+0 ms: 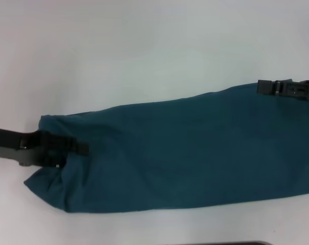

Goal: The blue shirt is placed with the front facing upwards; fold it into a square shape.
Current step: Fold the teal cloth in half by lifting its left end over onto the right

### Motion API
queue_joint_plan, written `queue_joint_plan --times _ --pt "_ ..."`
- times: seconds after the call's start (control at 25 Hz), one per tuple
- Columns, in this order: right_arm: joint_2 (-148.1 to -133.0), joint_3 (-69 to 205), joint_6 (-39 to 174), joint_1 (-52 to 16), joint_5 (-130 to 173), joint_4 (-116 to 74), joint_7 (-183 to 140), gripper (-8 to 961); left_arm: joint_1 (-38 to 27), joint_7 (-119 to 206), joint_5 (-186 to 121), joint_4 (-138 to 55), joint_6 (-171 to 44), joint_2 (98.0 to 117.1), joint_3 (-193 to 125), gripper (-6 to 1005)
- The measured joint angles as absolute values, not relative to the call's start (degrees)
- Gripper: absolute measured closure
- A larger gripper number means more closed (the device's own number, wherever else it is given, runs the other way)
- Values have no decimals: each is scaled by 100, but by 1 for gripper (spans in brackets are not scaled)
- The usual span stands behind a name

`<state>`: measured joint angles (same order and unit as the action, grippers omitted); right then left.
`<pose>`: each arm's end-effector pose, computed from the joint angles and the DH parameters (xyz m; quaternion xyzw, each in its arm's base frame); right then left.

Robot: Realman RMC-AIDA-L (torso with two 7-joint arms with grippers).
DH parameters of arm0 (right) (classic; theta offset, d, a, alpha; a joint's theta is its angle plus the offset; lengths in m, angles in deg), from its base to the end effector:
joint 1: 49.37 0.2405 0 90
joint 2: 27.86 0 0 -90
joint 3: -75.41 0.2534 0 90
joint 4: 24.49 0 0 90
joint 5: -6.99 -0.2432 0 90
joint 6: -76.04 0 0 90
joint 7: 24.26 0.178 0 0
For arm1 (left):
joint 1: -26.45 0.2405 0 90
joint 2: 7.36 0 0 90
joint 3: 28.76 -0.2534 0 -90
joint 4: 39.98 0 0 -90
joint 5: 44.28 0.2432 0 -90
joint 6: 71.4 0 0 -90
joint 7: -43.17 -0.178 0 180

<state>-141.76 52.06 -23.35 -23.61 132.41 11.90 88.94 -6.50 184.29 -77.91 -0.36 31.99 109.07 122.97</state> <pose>0.3299 0.3249 0.0295 -0.7961 0.5365 0.2711 0.0700 -0.3148 0.3147 -0.0091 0.7126 0.6971 0.0658 0.0434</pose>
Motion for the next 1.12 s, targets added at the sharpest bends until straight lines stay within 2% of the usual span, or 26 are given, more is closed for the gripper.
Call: queue_joint_plan --times 0.16,0.4,0.84,1.04,1.12 --pt "-14163 5217 -2344 -2366 13237 1190 8898 69 -596 18427 -7701 381 3104 11063 12176 210" --pt "-14152 5227 -2355 -2372 13216 1190 8902 69 -586 18582 -7590 540 2985 11099 11952 410" --pt "-14140 5230 -2355 -2300 13214 1197 8989 68 -614 18640 -7575 555 3012 11102 11933 637" --pt "-14140 5230 -2339 -2295 13214 1194 8991 68 -635 18654 -7620 555 3100 11074 11933 873" --pt "-14141 5232 -2337 -2292 13214 1192 8991 68 -644 18635 -7625 562 3173 11061 11934 907"
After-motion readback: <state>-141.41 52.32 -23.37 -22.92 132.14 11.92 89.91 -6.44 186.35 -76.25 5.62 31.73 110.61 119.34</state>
